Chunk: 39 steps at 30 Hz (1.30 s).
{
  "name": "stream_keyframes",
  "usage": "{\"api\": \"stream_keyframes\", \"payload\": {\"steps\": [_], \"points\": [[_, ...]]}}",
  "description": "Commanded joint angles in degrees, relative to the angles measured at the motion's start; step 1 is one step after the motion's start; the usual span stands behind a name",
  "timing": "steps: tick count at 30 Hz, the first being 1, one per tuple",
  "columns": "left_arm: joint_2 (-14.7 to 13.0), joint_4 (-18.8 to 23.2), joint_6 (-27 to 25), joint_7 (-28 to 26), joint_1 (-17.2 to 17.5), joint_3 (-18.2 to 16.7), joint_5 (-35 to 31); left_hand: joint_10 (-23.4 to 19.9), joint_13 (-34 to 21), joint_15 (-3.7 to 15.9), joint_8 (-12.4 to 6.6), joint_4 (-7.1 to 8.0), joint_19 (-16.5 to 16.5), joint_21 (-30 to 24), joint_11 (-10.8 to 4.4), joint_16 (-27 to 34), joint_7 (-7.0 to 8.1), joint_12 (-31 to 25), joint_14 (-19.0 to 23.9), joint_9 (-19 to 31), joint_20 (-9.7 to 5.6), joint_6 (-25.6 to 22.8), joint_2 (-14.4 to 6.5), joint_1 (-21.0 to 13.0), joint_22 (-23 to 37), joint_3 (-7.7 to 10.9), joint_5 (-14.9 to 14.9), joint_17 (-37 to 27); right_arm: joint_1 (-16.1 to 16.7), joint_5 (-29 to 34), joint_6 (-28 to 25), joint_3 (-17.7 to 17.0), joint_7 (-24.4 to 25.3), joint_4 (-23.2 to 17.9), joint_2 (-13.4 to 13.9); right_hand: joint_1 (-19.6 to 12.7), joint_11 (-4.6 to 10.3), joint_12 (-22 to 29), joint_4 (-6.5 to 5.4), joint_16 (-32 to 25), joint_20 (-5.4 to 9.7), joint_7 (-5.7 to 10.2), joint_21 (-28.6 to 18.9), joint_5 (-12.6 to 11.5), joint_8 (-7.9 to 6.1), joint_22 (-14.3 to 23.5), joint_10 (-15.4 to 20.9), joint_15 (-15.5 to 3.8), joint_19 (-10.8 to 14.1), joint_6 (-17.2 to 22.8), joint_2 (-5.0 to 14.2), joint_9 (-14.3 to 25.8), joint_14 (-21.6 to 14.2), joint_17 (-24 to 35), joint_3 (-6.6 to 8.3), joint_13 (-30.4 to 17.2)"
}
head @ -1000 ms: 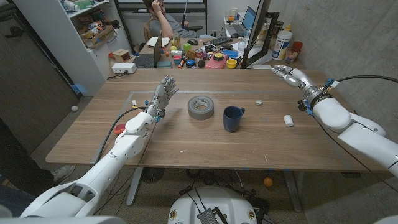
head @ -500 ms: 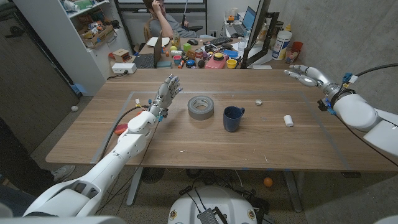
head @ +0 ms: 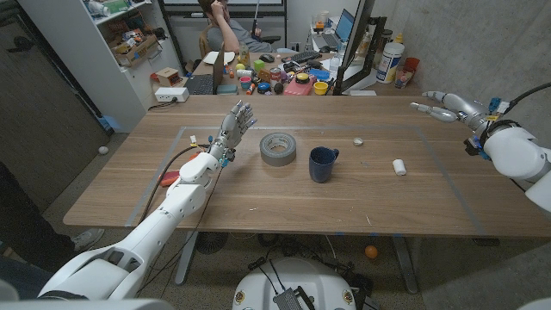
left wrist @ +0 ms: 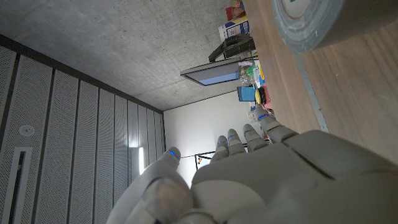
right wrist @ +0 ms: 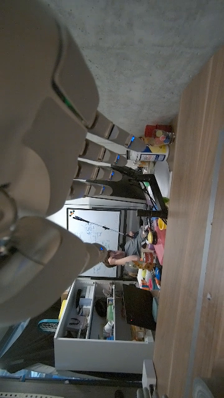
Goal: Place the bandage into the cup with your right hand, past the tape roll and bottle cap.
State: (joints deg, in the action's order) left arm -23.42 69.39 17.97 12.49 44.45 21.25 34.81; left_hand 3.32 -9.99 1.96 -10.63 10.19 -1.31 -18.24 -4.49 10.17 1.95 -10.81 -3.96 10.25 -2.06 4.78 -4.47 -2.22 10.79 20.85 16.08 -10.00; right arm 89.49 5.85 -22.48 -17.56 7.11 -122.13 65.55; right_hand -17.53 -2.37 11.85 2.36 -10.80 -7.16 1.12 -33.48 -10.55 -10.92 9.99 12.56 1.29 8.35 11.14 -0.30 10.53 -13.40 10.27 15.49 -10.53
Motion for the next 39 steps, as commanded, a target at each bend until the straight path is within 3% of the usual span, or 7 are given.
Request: {"api": "stream_keyframes", "payload": {"steps": [1,13,17,21,30,39], "points": [[0.27,1.03,0.46,0.72,0.04,0.30,0.22,-0.37,-0.26,1.18,-0.36,0.03,-0.26,-0.15,-0.31,0.24,-0.17,-0.29,0.12,0.14,-2.27,-0.15,-4.65,0.20,0.20,0.50,0.43,-0.17,1.78,7.48,-7.06,-2.04,-3.54,-1.70,0.13,-0.28,0.44,0.07,0.05,-0.01,-0.06,-0.09,0.28,-0.46,0.04,0.19,0.21,-0.45,0.35,-0.11,-0.67,0.33,-0.14,0.08,-0.06,-0.27],[0.44,0.95,0.31,0.33,-0.27,0.62,-0.03,-0.42,-0.26,1.20,-0.34,0.02,-0.31,-0.12,-0.30,0.24,-0.16,-0.29,0.16,0.14,-2.22,-0.20,-4.64,0.22,0.19,0.50,0.44,-0.17,1.16,11.02,-10.60,-0.25,-6.58,-1.80,0.74,-0.18,0.70,0.45,0.03,-0.18,0.42,0.21,0.46,-0.65,-0.28,0.19,1.11,-1.01,0.94,0.56,-0.50,0.36,-0.70,0.11,-0.15,-0.27],[0.47,0.95,-0.04,0.28,-0.39,0.61,0.13,-0.42,-0.26,1.18,-0.33,0.02,-0.30,-0.11,-0.37,0.23,-0.17,-0.29,0.15,0.14,-2.16,-0.22,-4.63,0.23,0.19,0.50,0.44,-0.16,-0.43,11.32,-14.28,2.42,-8.44,-1.96,2.82,-0.19,0.84,0.60,0.05,-0.27,0.46,0.37,0.44,-0.72,-0.34,0.19,1.49,-1.25,1.51,0.70,-0.41,0.37,-1.06,0.11,-0.17,-0.27],[0.45,1.01,-0.20,0.18,-0.35,0.57,0.19,-0.44,-0.25,1.15,-0.33,0.02,-0.31,-0.10,-0.35,0.22,-0.15,-0.29,0.14,0.14,-2.14,-0.25,-4.62,0.23,0.19,0.50,0.45,-0.16,-1.00,11.09,-14.76,3.44,-9.00,-1.78,3.72,-0.13,0.75,0.68,0.04,-0.35,0.30,0.41,0.38,-0.77,-0.33,0.19,1.73,-1.40,2.25,0.69,-0.31,0.38,-1.44,0.12,-0.21,-0.27],[0.12,1.06,-1.16,-0.13,-0.35,0.46,0.27,-0.42,-0.25,1.17,-0.28,0.02,-0.32,-0.06,-0.28,0.19,-0.20,-0.27,0.11,0.14,-2.10,-0.21,-4.60,0.25,0.19,0.49,0.46,-0.16,-3.99,9.82,-17.06,8.45,-9.72,-1.97,6.91,-0.01,0.84,1.55,0.12,-1.04,0.52,0.26,-0.27,-0.82,-0.48,0.19,4.37,-2.84,6.52,1.14,-0.06,0.42,-4.68,0.11,-0.42,-0.30],[0.26,0.51,-1.40,0.56,-0.75,0.43,0.57,-0.39,-0.25,1.08,-0.26,0.02,-0.36,-0.04,-0.26,0.19,-0.26,-0.25,0.13,0.14,-2.04,-0.19,-4.59,0.28,0.19,0.48,0.46,-0.16,-6.71,7.92,-18.24,13.02,-9.16,-2.38,9.16,0.05,0.85,1.77,0.15,-1.16,0.48,0.25,-0.25,-0.81,-0.43,0.18,5.23,-3.14,7.44,1.11,0.01,0.43,-5.78,0.11,-0.51,-0.31]]}}
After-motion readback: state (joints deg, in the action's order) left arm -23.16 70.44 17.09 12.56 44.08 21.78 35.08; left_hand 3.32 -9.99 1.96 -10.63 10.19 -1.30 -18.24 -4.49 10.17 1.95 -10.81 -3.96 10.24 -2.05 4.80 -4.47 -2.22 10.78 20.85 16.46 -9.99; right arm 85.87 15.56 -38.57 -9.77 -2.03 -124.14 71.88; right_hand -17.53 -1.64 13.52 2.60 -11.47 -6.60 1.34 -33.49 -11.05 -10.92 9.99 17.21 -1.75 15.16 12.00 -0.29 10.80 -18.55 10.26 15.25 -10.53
